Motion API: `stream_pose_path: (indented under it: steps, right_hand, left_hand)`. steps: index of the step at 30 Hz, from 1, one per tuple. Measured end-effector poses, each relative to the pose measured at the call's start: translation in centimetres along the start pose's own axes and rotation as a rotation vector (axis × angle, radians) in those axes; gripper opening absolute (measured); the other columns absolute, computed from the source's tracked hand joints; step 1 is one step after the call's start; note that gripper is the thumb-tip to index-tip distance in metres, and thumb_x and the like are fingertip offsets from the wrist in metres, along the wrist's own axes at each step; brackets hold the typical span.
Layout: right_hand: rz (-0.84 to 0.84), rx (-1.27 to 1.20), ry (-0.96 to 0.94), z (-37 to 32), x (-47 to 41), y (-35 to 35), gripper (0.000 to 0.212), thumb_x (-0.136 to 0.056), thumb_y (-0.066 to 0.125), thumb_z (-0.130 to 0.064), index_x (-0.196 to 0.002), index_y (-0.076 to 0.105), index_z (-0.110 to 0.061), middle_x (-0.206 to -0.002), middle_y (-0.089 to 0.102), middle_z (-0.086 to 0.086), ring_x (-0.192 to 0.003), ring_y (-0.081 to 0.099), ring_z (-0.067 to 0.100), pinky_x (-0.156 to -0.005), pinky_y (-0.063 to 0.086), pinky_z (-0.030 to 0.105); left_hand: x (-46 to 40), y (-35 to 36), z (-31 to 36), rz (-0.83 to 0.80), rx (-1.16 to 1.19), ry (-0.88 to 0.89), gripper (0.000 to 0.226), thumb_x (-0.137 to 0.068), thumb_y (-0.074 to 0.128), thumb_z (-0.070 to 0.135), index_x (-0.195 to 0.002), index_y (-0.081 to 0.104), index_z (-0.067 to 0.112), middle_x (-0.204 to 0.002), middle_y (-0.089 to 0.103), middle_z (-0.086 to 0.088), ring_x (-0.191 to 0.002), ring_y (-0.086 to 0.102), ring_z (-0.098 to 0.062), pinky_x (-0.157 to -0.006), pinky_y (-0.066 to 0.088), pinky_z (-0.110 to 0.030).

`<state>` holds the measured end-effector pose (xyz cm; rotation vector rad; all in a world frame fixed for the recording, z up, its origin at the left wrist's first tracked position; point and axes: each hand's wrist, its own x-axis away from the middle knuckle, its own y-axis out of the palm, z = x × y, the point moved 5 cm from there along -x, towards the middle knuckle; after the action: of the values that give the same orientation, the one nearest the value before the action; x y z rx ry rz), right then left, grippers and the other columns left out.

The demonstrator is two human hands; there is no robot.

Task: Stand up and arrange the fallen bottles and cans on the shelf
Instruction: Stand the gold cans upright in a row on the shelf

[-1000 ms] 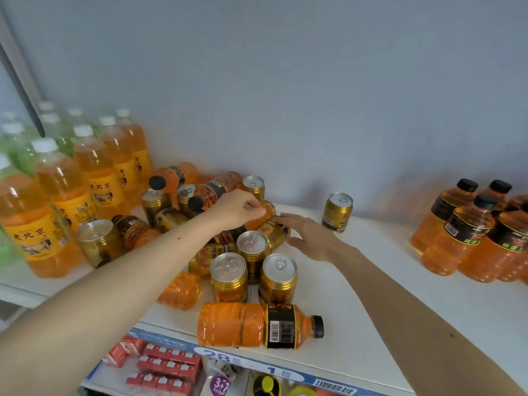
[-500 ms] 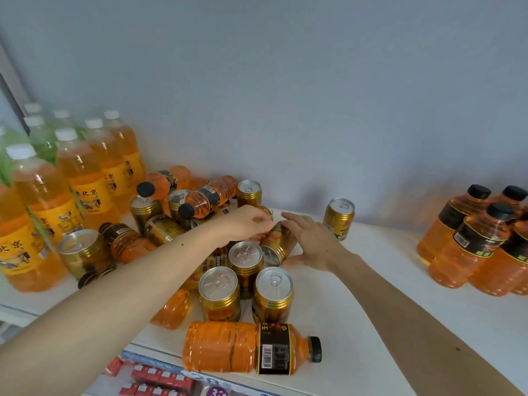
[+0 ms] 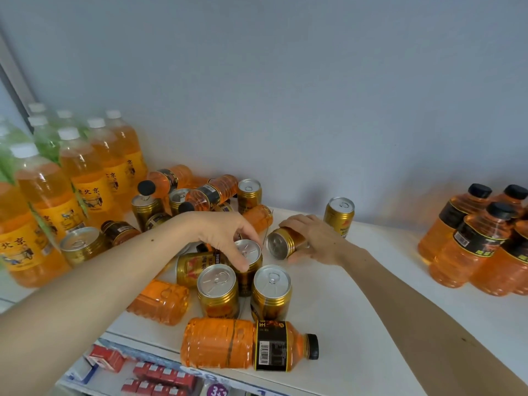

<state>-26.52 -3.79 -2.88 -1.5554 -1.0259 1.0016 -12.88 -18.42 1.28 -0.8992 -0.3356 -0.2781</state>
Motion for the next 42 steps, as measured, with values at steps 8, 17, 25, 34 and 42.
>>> stream_pose_path:
  steps: [8,17,25,34,42]
  right_hand:
    - [0.065,-0.633,0.354,2.6,3.4,0.3,0.062,-0.076,0.069,-0.056,-0.121,0.051,-0.017,-0.116,0.061,-0.003,-0.106,0.058,0.015,-0.092,0.050,0.035]
    - [0.037,-0.695,0.359,2.8,5.5,-0.9,0.087,-0.069,0.079,-0.037,-0.141,0.030,-0.041,-0.133,0.042,-0.019,-0.122,0.042,0.006,-0.086,0.041,0.016]
    - [-0.014,-0.274,0.361,1.7,4.8,-4.2,0.060,-0.080,0.065,-0.044,-0.135,0.043,-0.036,-0.127,0.045,-0.009,-0.119,0.048,0.019,-0.087,0.043,0.033]
    - [-0.168,-0.247,0.391,0.7,5.2,-5.6,0.058,-0.078,0.059,-0.053,-0.133,0.046,-0.039,-0.135,0.049,-0.008,-0.122,0.048,0.019,-0.088,0.044,0.033]
    - [-0.014,0.233,0.590,1.9,5.2,-7.0,0.050,-0.071,0.050,-0.072,-0.090,0.058,-0.027,-0.079,0.055,-0.005,-0.075,0.055,0.018,-0.053,0.030,0.026]
  left_hand:
    - [-0.4,-0.4,1.1,0.082,-0.110,0.031,0.065,-0.061,0.083,0.048,-0.120,0.061,0.035,-0.107,0.056,0.033,-0.098,0.052,0.014,-0.071,0.046,-0.008]
    - [-2.9,-0.5,2.6,0.327,-0.165,0.046,0.062,-0.078,0.073,0.041,-0.134,0.052,0.021,-0.137,0.053,0.005,-0.121,0.050,-0.013,-0.100,0.046,-0.038]
    - [-3.5,-0.4,3.1,0.471,-0.165,0.006,0.065,-0.081,0.069,0.042,-0.137,0.049,0.017,-0.141,0.048,-0.003,-0.124,0.048,-0.020,-0.098,0.045,-0.035]
    - [-3.8,-0.4,3.1,0.414,-0.195,0.006,0.070,-0.077,0.076,0.026,-0.139,0.044,0.020,-0.144,0.044,-0.002,-0.130,0.043,-0.022,-0.101,0.043,-0.035]
    - [-5.6,0.0,3.5,0.494,-0.139,0.024,0.071,-0.077,0.076,0.032,-0.139,0.045,0.020,-0.143,0.046,-0.004,-0.129,0.043,-0.023,-0.096,0.039,-0.032]
